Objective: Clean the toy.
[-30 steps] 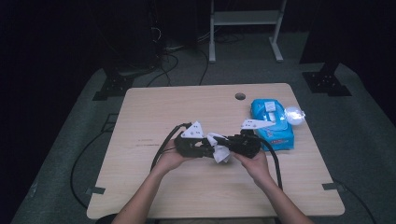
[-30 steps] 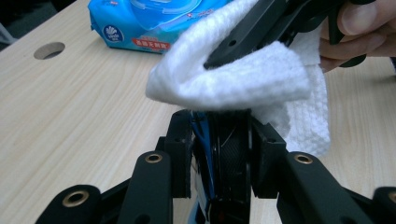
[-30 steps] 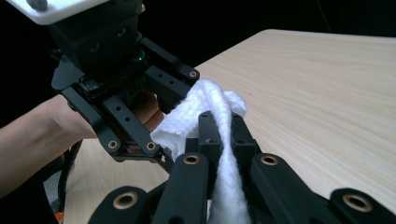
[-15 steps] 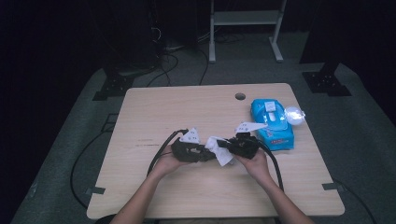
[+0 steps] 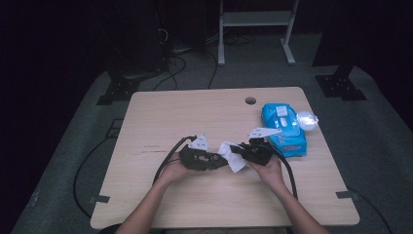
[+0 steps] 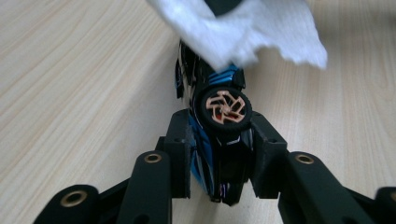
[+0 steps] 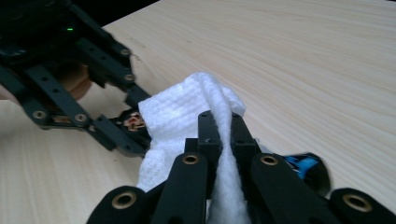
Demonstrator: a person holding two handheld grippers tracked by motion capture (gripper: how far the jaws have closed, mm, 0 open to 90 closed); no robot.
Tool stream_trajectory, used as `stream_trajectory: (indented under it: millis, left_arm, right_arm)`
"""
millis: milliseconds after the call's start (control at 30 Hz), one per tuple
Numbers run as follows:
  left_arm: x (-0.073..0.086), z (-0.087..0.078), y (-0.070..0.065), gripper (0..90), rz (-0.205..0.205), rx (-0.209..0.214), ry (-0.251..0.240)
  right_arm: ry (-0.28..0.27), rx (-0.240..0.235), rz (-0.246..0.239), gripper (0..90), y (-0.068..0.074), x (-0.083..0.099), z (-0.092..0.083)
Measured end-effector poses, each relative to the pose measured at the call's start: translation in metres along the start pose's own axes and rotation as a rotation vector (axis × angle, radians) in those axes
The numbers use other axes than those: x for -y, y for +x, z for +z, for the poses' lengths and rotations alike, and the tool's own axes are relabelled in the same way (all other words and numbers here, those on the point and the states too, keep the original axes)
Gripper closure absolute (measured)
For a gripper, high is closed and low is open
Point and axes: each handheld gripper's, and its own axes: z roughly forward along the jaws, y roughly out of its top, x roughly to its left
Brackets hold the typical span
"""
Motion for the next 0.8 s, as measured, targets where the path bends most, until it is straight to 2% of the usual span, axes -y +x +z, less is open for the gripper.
stream_trajectory:
  millis: [33, 100, 200, 267, 433, 500, 600, 667, 800]
  left_arm:
    - [-0.001, 0.002, 0.000, 59.5, -0.004, 0.003, 0.000]
    - [-0.003, 0.005, -0.002, 59.8, 0.013, -0.008, 0.007]
    - [-0.005, 0.007, -0.003, 62.2, 0.021, -0.023, 0.020]
    - [-0.005, 0.006, -0.002, 64.8, 0.022, -0.029, 0.020]
    - [-0.004, 0.005, -0.002, 65.2, 0.023, -0.028, 0.017]
    - [-0.003, 0.003, -0.001, 65.3, 0.026, -0.023, 0.021]
    - [0.000, -0.002, 0.002, 65.4, 0.033, -0.016, 0.032]
    - [0.002, -0.005, 0.004, 65.4, 0.025, -0.011, 0.032]
    - [0.006, -0.009, 0.007, 65.3, 0.021, -0.009, 0.035]
  right_arm:
    - [0.003, -0.008, -0.010, 86.4, 0.004, -0.001, 0.002]
    - [0.007, -0.025, -0.023, 86.4, 0.011, -0.001, 0.007]
    - [0.009, -0.041, -0.043, 86.4, 0.019, -0.003, 0.014]
    - [0.009, -0.039, -0.053, 86.4, 0.020, -0.004, 0.014]
    - [0.004, 0.002, -0.028, 86.3, 0.006, -0.001, 0.004]
    - [0.002, 0.040, -0.026, 86.4, -0.001, 0.000, -0.003]
    - [-0.007, 0.068, -0.002, 86.4, -0.012, 0.003, -0.012]
    - [-0.013, 0.066, 0.018, 86.3, -0.017, 0.004, -0.015]
    - [-0.011, 0.058, 0.005, 86.3, -0.012, 0.004, -0.011]
